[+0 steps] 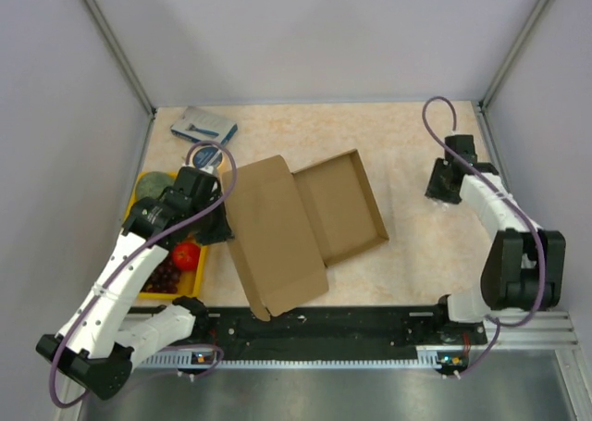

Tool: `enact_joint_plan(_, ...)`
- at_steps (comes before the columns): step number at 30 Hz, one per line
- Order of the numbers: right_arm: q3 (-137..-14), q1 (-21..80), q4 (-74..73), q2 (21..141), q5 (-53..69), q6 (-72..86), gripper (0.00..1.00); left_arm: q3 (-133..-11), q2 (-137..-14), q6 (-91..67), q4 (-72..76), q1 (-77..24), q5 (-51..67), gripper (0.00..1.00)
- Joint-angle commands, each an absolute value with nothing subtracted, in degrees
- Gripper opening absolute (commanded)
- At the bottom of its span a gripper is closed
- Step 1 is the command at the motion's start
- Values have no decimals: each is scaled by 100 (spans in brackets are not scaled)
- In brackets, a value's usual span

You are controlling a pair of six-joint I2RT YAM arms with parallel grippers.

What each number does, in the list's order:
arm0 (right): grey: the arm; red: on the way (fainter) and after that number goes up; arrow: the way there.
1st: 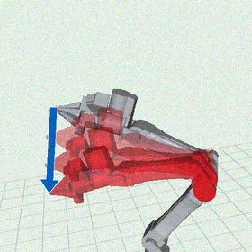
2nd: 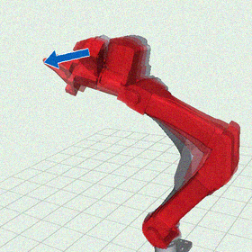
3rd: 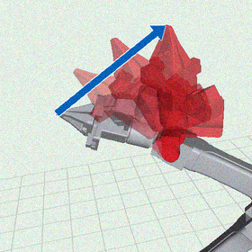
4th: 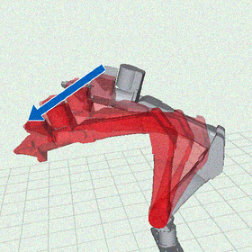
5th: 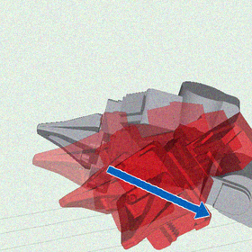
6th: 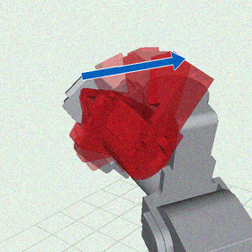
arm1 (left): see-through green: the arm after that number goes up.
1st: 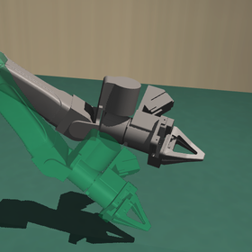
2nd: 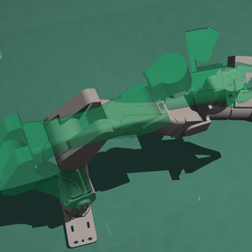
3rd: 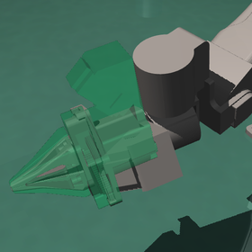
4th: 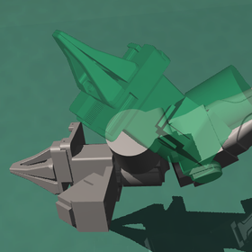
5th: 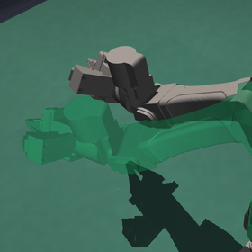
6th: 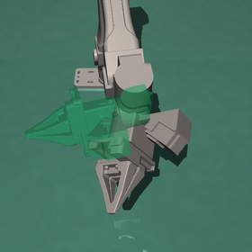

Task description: Fold the paper box

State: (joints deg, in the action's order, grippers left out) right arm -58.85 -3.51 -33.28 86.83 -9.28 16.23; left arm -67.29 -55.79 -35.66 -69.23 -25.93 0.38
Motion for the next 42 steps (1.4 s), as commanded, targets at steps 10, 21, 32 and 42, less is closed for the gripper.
enact_joint_plan(10,-6591,3197,-3481,7099,1425,1670,58,-7329,-5967,-3498,-7215,-2505,-185,2)
enact_joint_plan(21,-7277,5149,-3499,7191,278,1194,89,-7445,-6293,-3920,-7593,-2408,536,1)
enact_joint_plan(32,-7663,8487,-2302,7812,-1438,2513,85,-7655,-6873,-4183,-8121,-1890,800,0)
enact_joint_plan(42,-9357,8806,-3444,9702,-3049,3542,64,-7111,-6908,-4359,-8042,-1424,1362,1)
